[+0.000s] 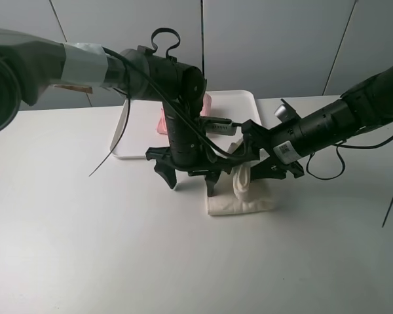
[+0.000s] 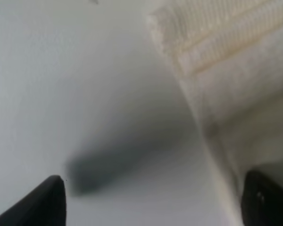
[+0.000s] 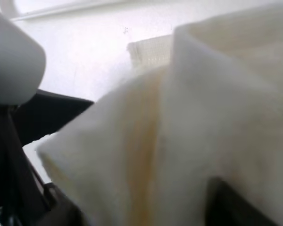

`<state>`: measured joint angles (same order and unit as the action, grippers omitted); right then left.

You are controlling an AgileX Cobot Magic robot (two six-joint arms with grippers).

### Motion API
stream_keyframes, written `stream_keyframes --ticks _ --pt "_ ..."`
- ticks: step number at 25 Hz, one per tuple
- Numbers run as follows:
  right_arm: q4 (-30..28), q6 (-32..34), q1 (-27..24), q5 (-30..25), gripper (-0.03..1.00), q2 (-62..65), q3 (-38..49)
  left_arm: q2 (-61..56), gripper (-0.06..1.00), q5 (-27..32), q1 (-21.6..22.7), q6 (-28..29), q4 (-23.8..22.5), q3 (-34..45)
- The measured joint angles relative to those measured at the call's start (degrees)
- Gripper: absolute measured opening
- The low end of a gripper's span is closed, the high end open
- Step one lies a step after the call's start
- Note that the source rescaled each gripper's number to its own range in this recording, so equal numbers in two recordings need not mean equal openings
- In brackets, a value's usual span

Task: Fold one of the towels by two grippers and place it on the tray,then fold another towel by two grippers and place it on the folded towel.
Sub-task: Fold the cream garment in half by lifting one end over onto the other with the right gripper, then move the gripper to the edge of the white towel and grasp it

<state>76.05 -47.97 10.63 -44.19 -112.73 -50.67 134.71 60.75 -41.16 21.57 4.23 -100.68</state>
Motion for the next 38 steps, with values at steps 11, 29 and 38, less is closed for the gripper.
stream_keyframes --ticks 11,29,38 --pt "1.4 -1.9 0.1 -5.7 0.62 0.0 0.0 -1.0 0.96 8.7 2.2 -3.3 -1.8 -11.8" --pt "-19.6 9.6 0.1 8.6 0.7 7.9 0.0 -3.4 0.96 8.9 6.3 -8.3 -2.4 -15.4" --pt "-24.8 14.0 0.1 11.4 0.69 4.9 -0.5 -3.4 0.96 8.9 6.3 -10.3 -1.1 -15.4"
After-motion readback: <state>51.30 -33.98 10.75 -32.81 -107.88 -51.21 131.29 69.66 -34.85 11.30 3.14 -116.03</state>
